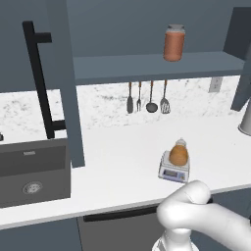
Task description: Pick the honey bottle and place it on the digital scale for weighing, and close the cabinet.
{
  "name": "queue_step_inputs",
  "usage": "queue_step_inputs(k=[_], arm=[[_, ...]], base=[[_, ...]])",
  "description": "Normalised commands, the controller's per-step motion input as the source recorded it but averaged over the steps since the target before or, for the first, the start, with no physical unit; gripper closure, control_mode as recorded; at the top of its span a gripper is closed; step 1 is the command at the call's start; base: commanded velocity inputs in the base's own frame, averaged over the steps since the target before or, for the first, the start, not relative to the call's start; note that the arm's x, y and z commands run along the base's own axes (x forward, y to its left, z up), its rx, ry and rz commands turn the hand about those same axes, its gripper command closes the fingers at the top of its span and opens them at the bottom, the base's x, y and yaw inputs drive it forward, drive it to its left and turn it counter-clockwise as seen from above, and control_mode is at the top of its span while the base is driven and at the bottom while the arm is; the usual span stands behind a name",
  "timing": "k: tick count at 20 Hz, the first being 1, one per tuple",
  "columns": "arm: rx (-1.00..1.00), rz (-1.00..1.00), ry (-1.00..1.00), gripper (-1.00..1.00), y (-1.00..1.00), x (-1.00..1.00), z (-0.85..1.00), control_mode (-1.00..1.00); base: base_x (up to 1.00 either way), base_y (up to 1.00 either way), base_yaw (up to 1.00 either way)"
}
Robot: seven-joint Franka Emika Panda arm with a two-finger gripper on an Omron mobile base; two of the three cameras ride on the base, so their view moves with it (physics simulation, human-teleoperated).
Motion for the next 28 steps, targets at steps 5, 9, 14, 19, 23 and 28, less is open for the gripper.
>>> queue_step_inputs(k=[5, 9, 14, 19, 23, 28], arm=[[-0.13, -0.16, 0.06, -1.00, 0.70, 1.00, -0.03, -1.00], [-0.12, -0.06, 0.18, -1.00, 0.14, 0.86, 0.00, -1.00], [-0.06, -0.03, 0.11, -1.00, 0.00, 0.87, -0.01, -1.00], [0.00, 0.00, -0.01, -1.00, 0.00, 0.94, -0.20, -1.00], [0.00, 0.00, -0.04, -1.00, 0.00, 0.90, -0.31, -1.00], [0.00, 0.00, -0.05, -1.00, 0.00, 0.96, -0.32, -1.00]], base=[[0.00, 0.00, 0.00], [0.00, 0.00, 0.00], [0.00, 0.00, 0.00], [0.00, 0.00, 0.00], [0.00, 0.00, 0.00], [0.00, 0.00, 0.00]])
